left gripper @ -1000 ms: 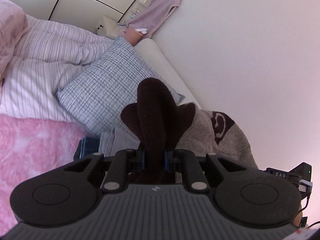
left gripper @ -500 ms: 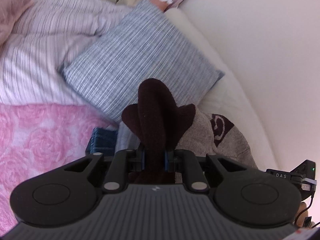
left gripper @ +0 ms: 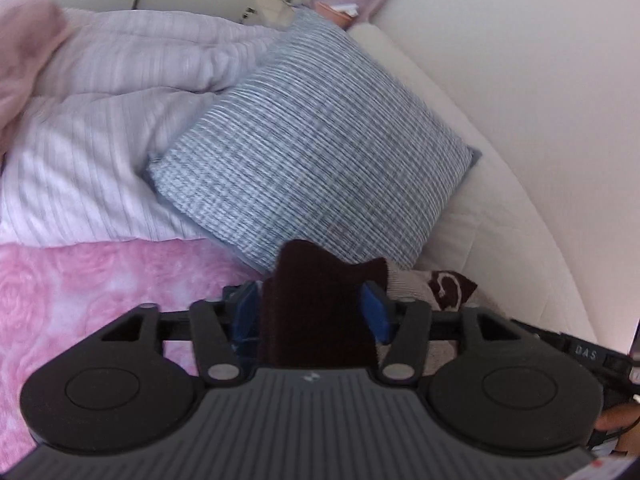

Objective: Fold clothes
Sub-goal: 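Lower the sweater onto the folded clothes stack and open the left gripper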

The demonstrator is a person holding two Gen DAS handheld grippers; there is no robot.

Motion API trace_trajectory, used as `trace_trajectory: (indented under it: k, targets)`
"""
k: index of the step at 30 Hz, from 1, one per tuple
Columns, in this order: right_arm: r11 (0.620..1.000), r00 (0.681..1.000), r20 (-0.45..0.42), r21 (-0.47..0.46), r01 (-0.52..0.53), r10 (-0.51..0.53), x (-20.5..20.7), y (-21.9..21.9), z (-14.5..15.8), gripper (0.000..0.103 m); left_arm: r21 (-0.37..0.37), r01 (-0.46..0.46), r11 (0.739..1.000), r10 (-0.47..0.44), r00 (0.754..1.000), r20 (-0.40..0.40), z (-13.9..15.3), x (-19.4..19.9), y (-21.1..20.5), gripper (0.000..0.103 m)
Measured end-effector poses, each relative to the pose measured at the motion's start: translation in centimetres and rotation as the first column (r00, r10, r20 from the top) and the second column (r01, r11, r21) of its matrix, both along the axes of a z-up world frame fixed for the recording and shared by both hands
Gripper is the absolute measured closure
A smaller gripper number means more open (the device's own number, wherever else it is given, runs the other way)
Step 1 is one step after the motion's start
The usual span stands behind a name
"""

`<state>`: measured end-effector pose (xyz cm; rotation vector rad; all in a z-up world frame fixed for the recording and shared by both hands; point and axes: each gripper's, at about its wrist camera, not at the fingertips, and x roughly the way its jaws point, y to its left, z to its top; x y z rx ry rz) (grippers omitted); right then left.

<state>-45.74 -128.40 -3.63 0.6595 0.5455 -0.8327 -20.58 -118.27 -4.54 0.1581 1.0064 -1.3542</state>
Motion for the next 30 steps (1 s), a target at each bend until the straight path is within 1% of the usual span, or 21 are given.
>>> trace_trajectory:
  k: [1, 3, 4, 5, 6, 7, 9, 10, 11, 12, 13, 14, 15, 16, 18, 20, 22, 24, 27, 28, 30]
  targets:
    - [1.0, 1.0, -0.027, -0.022, -0.008, 0.007, 0.4, 0.2, -0.3, 0.098, 0.013, 0.005, 1.0, -0.005, 1.0, 0.012, -0.3, -0.3, -0.6, 0.046]
    - [0.996, 0.997, -0.082, -0.089, -0.01, 0.003, 1.0, 0.4, -1.0, 0.098, 0.041, -0.002, 0.999, 0.001, 1.0, 0.03, -1.5, -0.6, -1.7, 0.052]
    - [0.995, 0.989, -0.146, -0.103, 0.018, -0.033, 1.3, 0.3, -1.6, 0.098, 0.055, -0.011, 0.998, 0.009, 0.999, 0.034, -2.0, -0.8, -2.1, 0.058]
    - [0.994, 0.978, -0.198, -0.101, 0.042, -0.061, 1.8, 0.0, -2.6, 0.098, 0.067, -0.023, 0.997, 0.02, 0.999, 0.045, -2.6, -1.0, -2.4, 0.058]
    - [0.993, 0.969, -0.229, -0.101, 0.067, -0.089, 2.1, -0.1, -3.3, 0.098, 0.08, -0.037, 0.996, 0.032, 0.997, 0.063, -3.2, -1.2, -2.7, 0.057]
    - [0.991, 0.961, -0.255, -0.107, 0.08, -0.105, 2.5, -0.1, -3.4, 0.094, 0.088, -0.045, 0.995, 0.038, 0.997, 0.074, -3.8, -1.5, -2.8, 0.054]
    - [0.986, 0.954, -0.263, -0.127, 0.111, -0.141, 2.9, 0.3, -2.7, 0.075, 0.096, -0.06, 0.994, 0.054, 0.996, 0.067, -4.4, -1.7, -2.8, 0.053]
    - [0.981, 0.949, -0.268, -0.142, 0.13, -0.165, 2.9, 0.6, -2.2, 0.057, 0.096, -0.073, 0.993, 0.066, 0.995, 0.073, -4.3, -1.7, -2.6, 0.053]
    - [0.975, 0.945, -0.268, -0.162, 0.15, -0.19, 2.6, 1.1, -1.6, 0.05, 0.093, -0.079, 0.993, 0.069, 0.993, 0.1, -4.0, -1.8, -2.4, 0.053]
    - [0.971, 0.945, -0.254, -0.174, 0.164, -0.205, 2.2, 1.7, -1.0, 0.05, 0.091, -0.078, 0.993, 0.065, 0.987, 0.144, -3.4, -1.9, -2.2, 0.055]
    - [0.97, 0.952, -0.228, -0.175, 0.168, -0.206, 1.6, 2.6, -0.2, 0.05, 0.081, -0.076, 0.994, 0.06, 0.98, 0.188, -2.6, -2.1, -1.8, 0.062]
    - [0.97, 0.959, -0.2, -0.172, 0.169, -0.202, 1.2, 3.5, 0.4, 0.05, 0.059, -0.078, 0.995, 0.063, 0.973, 0.223, -1.7, -2.2, -1.1, 0.063]
    - [0.974, 0.967, -0.175, -0.164, 0.155, -0.184, 0.7, 4.6, 1.0, 0.05, 0.03, -0.072, 0.997, 0.063, 0.968, 0.242, -0.8, -2.3, -0.3, 0.064]
    - [0.979, 0.976, -0.153, -0.156, 0.132, -0.156, 0.3, 5.7, 1.3, 0.05, 0.007, -0.057, 0.998, 0.053, 0.967, 0.25, 0.2, -2.5, 0.5, 0.069]
    - [0.988, 0.988, -0.129, -0.134, 0.072, -0.089, 0.2, 7.9, 1.7, 0.051, -0.027, 0.004, 1.0, 0.003, 0.967, 0.254, 1.8, -3.4, 2.1, 0.075]
    - [0.993, 0.988, -0.147, -0.119, 0.025, -0.042, 0.9, 9.4, 1.5, 0.051, -0.044, 0.088, 0.995, -0.075, 0.968, 0.239, 2.5, -4.8, 3.2, 0.084]
    - [0.994, 0.982, -0.187, -0.107, -0.001, -0.02, 1.3, 10.5, 0.6, 0.051, -0.018, 0.158, 0.987, -0.15, 0.961, 0.231, 1.9, -6.3, 3.4, 0.092]
    - [0.998, 0.966, -0.26, -0.057, -0.028, 0.012, 2.3, 10.2, -1.4, 0.051, 0.046, 0.181, 0.982, -0.187, 0.952, 0.243, 0.2, -7.6, 3.0, 0.092]
    - [0.995, 0.934, -0.354, -0.075, -0.067, 0.036, 3.2, 10.0, -3.7, 0.051, 0.162, 0.145, 0.976, -0.181, 0.954, 0.24, -3.2, -8.2, 1.9, 0.095]
    - [0.995, 0.929, -0.367, -0.068, -0.068, 0.039, 3.5, 9.8, -3.7, 0.051, 0.182, 0.137, 0.974, -0.179, 0.954, 0.242, -3.9, -8.3, 1.6, 0.096]
    - [0.998, 0.933, -0.358, -0.042, -0.046, 0.028, 3.5, 9.3, -2.9, 0.051, 0.195, 0.124, 0.973, -0.172, 0.952, 0.252, -4.1, -8.6, 1.4, 0.096]
